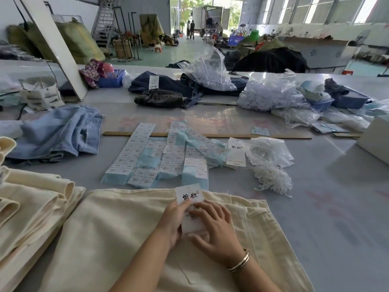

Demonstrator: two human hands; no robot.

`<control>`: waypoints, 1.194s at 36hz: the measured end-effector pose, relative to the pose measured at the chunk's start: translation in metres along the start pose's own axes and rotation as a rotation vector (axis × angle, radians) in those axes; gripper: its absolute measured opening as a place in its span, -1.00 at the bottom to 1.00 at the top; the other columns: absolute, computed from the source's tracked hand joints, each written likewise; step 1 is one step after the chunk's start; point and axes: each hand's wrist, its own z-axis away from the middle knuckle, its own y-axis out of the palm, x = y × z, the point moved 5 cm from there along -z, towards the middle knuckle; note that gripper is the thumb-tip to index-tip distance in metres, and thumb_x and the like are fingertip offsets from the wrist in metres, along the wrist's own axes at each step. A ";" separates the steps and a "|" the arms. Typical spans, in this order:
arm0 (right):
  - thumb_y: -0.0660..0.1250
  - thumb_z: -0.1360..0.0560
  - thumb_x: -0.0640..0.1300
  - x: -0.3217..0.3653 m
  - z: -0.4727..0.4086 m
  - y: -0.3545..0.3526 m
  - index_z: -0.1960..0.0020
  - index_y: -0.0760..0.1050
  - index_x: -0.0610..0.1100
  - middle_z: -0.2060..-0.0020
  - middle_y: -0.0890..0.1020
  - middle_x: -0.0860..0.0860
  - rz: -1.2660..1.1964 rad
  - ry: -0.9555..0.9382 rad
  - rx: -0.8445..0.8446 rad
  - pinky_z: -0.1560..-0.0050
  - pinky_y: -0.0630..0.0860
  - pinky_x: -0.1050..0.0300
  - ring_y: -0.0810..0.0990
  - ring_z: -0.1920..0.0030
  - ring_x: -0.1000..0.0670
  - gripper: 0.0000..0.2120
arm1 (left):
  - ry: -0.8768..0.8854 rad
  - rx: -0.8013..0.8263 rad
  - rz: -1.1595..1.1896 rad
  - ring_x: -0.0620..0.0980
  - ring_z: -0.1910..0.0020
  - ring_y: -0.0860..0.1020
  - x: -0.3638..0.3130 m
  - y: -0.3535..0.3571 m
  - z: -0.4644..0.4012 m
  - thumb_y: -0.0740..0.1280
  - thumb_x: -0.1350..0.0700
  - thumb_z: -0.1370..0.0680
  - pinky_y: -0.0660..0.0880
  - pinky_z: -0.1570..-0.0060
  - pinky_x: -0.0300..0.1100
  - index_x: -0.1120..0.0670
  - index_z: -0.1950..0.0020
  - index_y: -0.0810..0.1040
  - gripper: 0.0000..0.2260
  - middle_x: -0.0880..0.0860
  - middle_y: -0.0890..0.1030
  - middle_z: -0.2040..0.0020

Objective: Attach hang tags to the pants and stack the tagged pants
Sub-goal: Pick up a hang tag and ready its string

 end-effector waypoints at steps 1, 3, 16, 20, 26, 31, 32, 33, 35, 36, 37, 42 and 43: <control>0.03 -0.48 0.36 -0.001 -0.001 0.000 -0.32 0.38 0.17 -0.34 0.36 0.23 -0.027 0.020 -0.011 -0.41 0.05 0.00 0.20 -0.43 0.14 -0.49 | 0.011 0.015 -0.027 0.14 0.19 0.64 -0.001 0.001 0.001 0.24 0.17 -0.62 0.59 0.18 0.00 0.22 -0.10 0.57 -0.83 0.23 0.67 0.10; -0.06 -0.53 0.29 -0.004 -0.004 -0.002 -0.28 0.40 0.22 -0.31 0.35 0.25 -0.113 0.086 -0.054 -0.39 0.10 0.00 0.23 -0.38 0.17 -0.56 | 0.027 0.048 -0.058 0.15 0.15 0.64 -0.002 0.006 0.004 0.25 0.13 -0.62 0.58 0.14 0.01 0.18 -0.12 0.57 -0.82 0.24 0.67 0.04; 0.39 -0.48 -0.21 -0.019 -0.012 -0.004 -0.10 0.50 0.22 -0.04 0.60 0.19 -0.694 0.353 -0.037 -0.08 0.51 0.28 0.56 -0.06 0.22 -0.64 | 0.015 -0.029 0.003 0.18 0.15 0.62 -0.002 0.016 0.002 0.23 0.12 -0.62 0.56 0.07 0.10 0.17 -0.12 0.58 -0.81 0.23 0.66 0.07; 0.44 -0.41 -0.22 -0.017 -0.008 -0.004 -0.12 0.41 0.22 -0.02 0.59 0.15 -0.595 0.385 0.012 0.00 0.54 0.30 0.57 0.00 0.21 -0.55 | -0.006 -0.100 0.030 0.13 0.29 0.63 0.004 0.021 0.001 0.27 0.13 -0.60 0.55 0.37 -0.08 0.14 -0.01 0.60 -0.86 0.17 0.67 0.22; 0.34 -0.42 -0.33 -0.013 0.000 -0.006 -0.14 0.52 0.03 0.18 0.63 0.12 -0.584 0.376 0.082 0.17 0.54 0.29 0.56 0.27 0.23 -0.62 | 0.254 -0.441 -0.392 0.12 0.07 0.59 -0.002 0.017 -0.012 0.24 0.12 -0.62 0.51 0.07 -0.07 0.20 -0.06 0.53 -0.83 0.19 0.65 -0.01; 0.32 -0.53 -0.17 -0.035 0.000 -0.037 0.00 0.50 0.24 0.49 0.55 0.24 -0.459 0.311 0.025 0.37 0.34 0.44 0.52 0.44 0.22 -0.72 | 0.529 -0.428 -0.913 0.20 -0.07 0.58 -0.011 0.026 -0.017 0.25 0.09 -0.61 0.48 0.08 -0.08 0.12 -0.35 0.32 -0.66 0.18 0.60 -0.18; 0.33 -0.53 -0.18 -0.048 -0.003 -0.048 0.02 0.53 0.21 0.50 0.54 0.21 -0.444 0.337 -0.046 0.38 0.34 0.44 0.51 0.45 0.23 -0.75 | 0.563 -0.383 -1.010 0.18 -0.11 0.57 -0.009 0.028 -0.019 0.25 0.07 -0.60 0.49 0.05 -0.07 0.07 -0.42 0.26 -0.60 0.14 0.57 -0.24; 0.34 -0.53 -0.20 -0.062 -0.007 -0.059 0.03 0.56 0.16 0.50 0.54 0.19 -0.412 0.360 -0.121 0.39 0.34 0.44 0.51 0.44 0.24 -0.77 | 0.596 -0.347 -1.127 0.14 -0.15 0.55 -0.007 0.030 -0.021 0.25 0.06 -0.60 0.49 0.01 -0.07 0.03 -0.48 0.19 -0.53 0.10 0.51 -0.31; 0.36 -0.50 -0.25 -0.088 -0.016 -0.080 0.02 0.64 -0.01 0.37 0.61 0.15 -0.269 0.380 -0.234 0.34 0.36 0.47 0.52 0.41 0.25 -0.82 | 0.659 -0.322 -1.432 0.09 -0.22 0.48 -0.005 0.033 -0.022 0.27 0.03 -0.57 0.45 -0.07 -0.06 0.02 -0.53 0.11 -0.42 0.08 0.43 -0.35; 0.37 -0.49 -0.28 -0.102 -0.021 -0.088 0.02 0.66 -0.09 0.28 0.66 0.07 -0.170 0.381 -0.255 0.28 0.38 0.46 0.51 0.37 0.23 -0.85 | 0.693 -0.320 -1.556 0.10 -0.21 0.47 -0.005 0.033 -0.021 0.32 0.02 -0.54 0.45 -0.07 -0.05 0.06 -0.53 0.16 -0.39 0.09 0.43 -0.31; 0.37 -0.48 -0.29 -0.115 -0.026 -0.094 0.01 0.66 -0.15 0.19 0.67 -0.02 -0.080 0.393 -0.249 0.23 0.41 0.40 0.53 0.30 0.16 -0.86 | 0.717 -0.317 -1.618 0.13 -0.17 0.50 -0.004 0.034 -0.020 0.40 0.04 -0.48 0.48 -0.03 -0.01 0.10 -0.48 0.28 -0.39 0.12 0.47 -0.27; 0.30 -0.53 -0.14 -0.177 -0.036 -0.092 -0.09 0.64 -0.11 -0.07 0.58 -0.07 0.329 0.500 0.036 -0.04 0.44 0.07 0.55 -0.08 -0.15 -0.80 | 0.901 -0.362 -1.651 0.17 0.07 0.63 0.000 0.038 -0.019 0.61 0.15 -0.20 0.57 0.22 -0.01 0.17 -0.15 0.61 -0.46 0.16 0.62 -0.05; 0.27 -0.56 -0.07 -0.183 -0.036 -0.088 -0.10 0.63 -0.07 -0.09 0.57 -0.04 0.426 0.491 0.102 -0.07 0.43 0.09 0.53 -0.12 -0.12 -0.79 | 0.922 -0.363 -1.633 0.16 0.08 0.63 0.000 0.038 -0.020 0.61 0.15 -0.21 0.57 0.22 -0.02 0.17 -0.14 0.62 -0.48 0.15 0.63 -0.04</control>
